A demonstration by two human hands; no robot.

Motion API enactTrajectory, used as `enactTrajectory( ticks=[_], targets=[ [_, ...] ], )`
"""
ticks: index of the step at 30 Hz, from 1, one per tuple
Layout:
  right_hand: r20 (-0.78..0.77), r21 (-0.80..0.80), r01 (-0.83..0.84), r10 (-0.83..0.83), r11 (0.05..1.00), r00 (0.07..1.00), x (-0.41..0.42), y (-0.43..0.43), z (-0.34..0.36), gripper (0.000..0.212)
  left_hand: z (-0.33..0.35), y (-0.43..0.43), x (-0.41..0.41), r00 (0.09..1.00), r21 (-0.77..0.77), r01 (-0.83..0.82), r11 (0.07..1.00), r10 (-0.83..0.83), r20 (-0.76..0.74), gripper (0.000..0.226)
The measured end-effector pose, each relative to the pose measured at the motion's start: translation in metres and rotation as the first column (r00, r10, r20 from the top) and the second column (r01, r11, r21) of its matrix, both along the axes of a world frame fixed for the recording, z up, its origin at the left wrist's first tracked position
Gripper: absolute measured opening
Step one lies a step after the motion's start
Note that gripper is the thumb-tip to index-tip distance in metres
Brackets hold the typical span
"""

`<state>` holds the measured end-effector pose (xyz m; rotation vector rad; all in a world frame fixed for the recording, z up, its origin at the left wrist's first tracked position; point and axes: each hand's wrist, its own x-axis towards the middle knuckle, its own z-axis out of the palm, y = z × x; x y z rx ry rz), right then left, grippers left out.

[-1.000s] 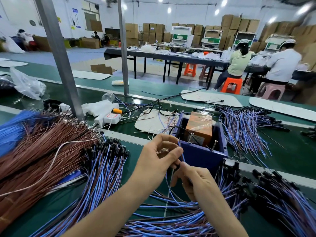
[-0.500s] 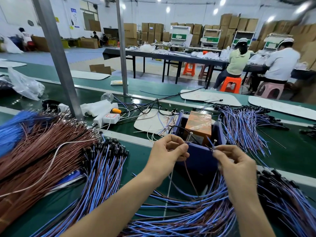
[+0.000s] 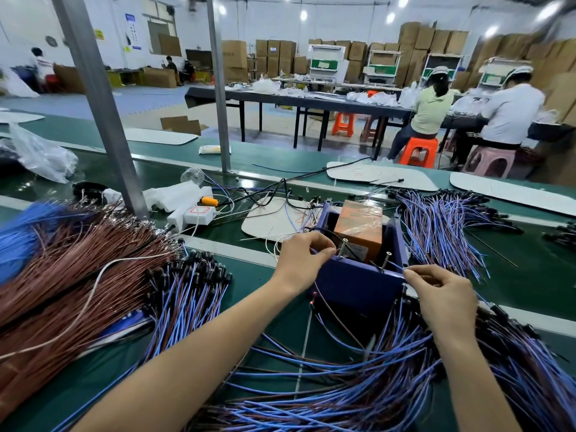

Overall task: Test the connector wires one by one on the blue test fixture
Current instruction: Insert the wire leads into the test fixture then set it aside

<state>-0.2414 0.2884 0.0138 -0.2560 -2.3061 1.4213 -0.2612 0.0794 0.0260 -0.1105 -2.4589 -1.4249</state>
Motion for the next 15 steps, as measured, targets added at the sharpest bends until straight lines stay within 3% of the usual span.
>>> enactTrajectory(
  ticks=[15],
  targets=[
    [-0.012,-0.059,-0.068,0.067,0.996,0.998,0.0041,-0.0020,-0.0003,0.020,0.0038,-0.0021,0.0053,0.997,0.091,0.063,0.994,-0.067,0.047,0.010]
  ],
)
